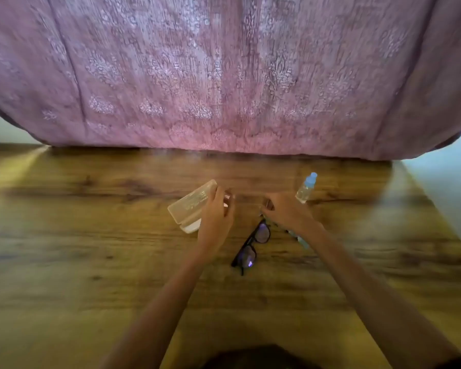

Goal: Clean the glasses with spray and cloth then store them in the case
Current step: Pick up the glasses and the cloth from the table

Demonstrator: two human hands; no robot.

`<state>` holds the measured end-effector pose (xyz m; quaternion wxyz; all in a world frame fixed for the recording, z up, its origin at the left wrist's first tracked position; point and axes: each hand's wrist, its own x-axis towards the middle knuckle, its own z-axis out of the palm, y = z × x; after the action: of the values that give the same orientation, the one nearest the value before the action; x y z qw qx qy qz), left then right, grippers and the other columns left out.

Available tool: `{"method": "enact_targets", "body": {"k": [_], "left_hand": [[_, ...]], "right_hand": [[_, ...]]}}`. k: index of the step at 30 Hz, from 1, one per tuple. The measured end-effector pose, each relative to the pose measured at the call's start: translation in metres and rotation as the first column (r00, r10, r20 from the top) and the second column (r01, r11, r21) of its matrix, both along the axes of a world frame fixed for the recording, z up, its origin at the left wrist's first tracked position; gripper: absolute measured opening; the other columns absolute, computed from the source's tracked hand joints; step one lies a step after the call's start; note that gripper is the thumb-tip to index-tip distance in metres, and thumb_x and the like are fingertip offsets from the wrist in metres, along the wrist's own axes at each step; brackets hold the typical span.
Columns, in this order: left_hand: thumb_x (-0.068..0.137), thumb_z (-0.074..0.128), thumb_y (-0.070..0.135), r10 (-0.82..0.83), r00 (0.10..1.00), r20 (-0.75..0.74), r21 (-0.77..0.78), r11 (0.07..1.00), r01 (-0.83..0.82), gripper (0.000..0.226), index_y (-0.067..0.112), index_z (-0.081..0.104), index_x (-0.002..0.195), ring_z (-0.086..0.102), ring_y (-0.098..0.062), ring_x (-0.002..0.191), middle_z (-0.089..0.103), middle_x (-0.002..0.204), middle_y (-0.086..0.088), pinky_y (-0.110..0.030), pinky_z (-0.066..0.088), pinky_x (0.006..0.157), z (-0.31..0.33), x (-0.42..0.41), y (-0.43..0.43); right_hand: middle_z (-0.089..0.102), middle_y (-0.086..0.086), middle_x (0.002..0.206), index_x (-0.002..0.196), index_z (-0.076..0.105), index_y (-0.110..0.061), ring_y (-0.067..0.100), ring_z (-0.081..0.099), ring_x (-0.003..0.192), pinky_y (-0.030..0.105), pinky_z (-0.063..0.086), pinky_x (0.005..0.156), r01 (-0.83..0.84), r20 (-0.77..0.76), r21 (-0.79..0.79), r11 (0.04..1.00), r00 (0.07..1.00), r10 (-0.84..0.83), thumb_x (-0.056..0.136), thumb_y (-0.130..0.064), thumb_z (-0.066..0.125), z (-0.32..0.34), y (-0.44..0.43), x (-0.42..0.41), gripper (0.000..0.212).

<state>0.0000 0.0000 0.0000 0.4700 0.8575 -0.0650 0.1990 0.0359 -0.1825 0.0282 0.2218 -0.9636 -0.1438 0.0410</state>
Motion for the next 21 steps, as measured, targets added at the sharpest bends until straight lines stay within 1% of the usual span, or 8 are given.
{"method": "enact_targets", "body": {"k": [3,6,9,11,13,16,18,21], "left_hand": [[0.098,0.053,0.012,-0.015,0.999,-0.050,0.029,0.999,0.017,0.008,0.008,0.056,0.104,0.058,-0.013,0.074,0.054,0.104,0.002,-0.040,0.054,0.065,-0.007,-0.004,-0.001],[0.096,0.057,0.012,-0.056,0.997,-0.056,0.083,0.995,0.060,0.011,0.009,0.063,0.104,0.056,-0.009,0.076,0.059,0.103,0.001,-0.028,0.050,0.070,-0.014,-0.009,-0.004],[0.095,0.060,0.014,-0.015,0.999,-0.049,0.120,0.993,0.021,0.012,0.006,0.068,0.099,0.049,-0.009,0.065,0.064,0.088,-0.004,-0.023,0.043,0.062,-0.018,-0.015,-0.005],[0.096,0.059,0.017,0.015,0.995,-0.101,0.107,0.994,-0.004,0.016,0.004,0.068,0.093,0.047,-0.013,0.061,0.061,0.078,-0.005,-0.029,0.041,0.059,-0.020,-0.018,-0.005],[0.097,0.058,0.020,0.024,0.984,-0.174,0.101,0.995,-0.006,0.020,0.004,0.067,0.090,0.046,-0.013,0.063,0.057,0.076,-0.002,-0.027,0.038,0.061,-0.024,-0.019,-0.004],[0.097,0.058,0.023,0.019,0.973,-0.231,0.095,0.995,0.003,0.020,0.007,0.069,0.095,0.046,-0.009,0.067,0.056,0.081,0.004,-0.021,0.034,0.064,-0.026,-0.020,-0.003],[0.097,0.058,0.024,0.000,0.971,-0.237,0.098,0.995,0.024,0.020,0.009,0.070,0.102,0.050,-0.008,0.074,0.061,0.089,0.003,-0.020,0.039,0.070,-0.027,-0.022,-0.003],[0.097,0.057,0.026,-0.034,0.966,-0.257,0.098,0.993,0.061,0.022,0.010,0.070,0.105,0.056,-0.009,0.078,0.064,0.093,0.000,-0.022,0.045,0.074,-0.025,-0.023,-0.003]], "right_hand": [[0.058,-0.005,0.073,0.071,0.055,-0.019,0.013,0.055,0.069,0.028,0.043,0.061,0.044,-0.045,-0.011,0.999,0.998,-0.045,0.089,-0.021,0.064,-0.007,0.001,-0.001,0.020],[0.055,-0.011,0.068,0.069,0.055,-0.021,0.009,0.054,0.066,0.026,0.038,0.056,0.101,-0.085,-0.009,0.995,0.991,-0.101,0.088,-0.027,0.066,-0.015,0.004,-0.003,0.023],[0.055,-0.012,0.064,0.068,0.057,-0.021,0.003,0.052,0.059,0.024,0.035,0.048,0.160,-0.133,-0.008,0.987,0.978,-0.160,0.086,-0.035,0.069,-0.022,0.003,-0.003,0.026],[0.061,-0.007,0.068,0.074,0.063,-0.018,0.009,0.058,0.065,0.026,0.042,0.053,0.202,-0.182,0.014,0.979,0.963,-0.196,0.084,-0.037,0.072,-0.024,0.003,-0.002,0.023],[0.066,-0.001,0.077,0.080,0.068,-0.014,0.015,0.062,0.072,0.031,0.050,0.062,0.249,-0.262,0.070,0.966,0.939,-0.223,0.083,-0.034,0.075,-0.025,0.003,0.000,0.021],[0.067,0.001,0.082,0.084,0.068,-0.011,0.014,0.065,0.076,0.027,0.055,0.059,0.375,-0.432,0.208,0.903,0.864,-0.259,0.081,-0.025,0.078,-0.023,0.000,0.001,0.018],[0.067,0.002,0.087,0.086,0.067,-0.010,0.012,0.065,0.081,0.021,0.056,0.058,0.482,-0.565,0.288,0.828,0.783,-0.260,0.081,-0.017,0.079,-0.020,-0.002,0.001,0.015],[0.070,0.006,0.092,0.095,0.069,-0.005,0.013,0.067,0.081,0.017,0.056,0.056,0.548,-0.643,0.359,0.756,0.732,-0.225,0.080,-0.012,0.079,-0.015,-0.008,0.003,0.020]]}}
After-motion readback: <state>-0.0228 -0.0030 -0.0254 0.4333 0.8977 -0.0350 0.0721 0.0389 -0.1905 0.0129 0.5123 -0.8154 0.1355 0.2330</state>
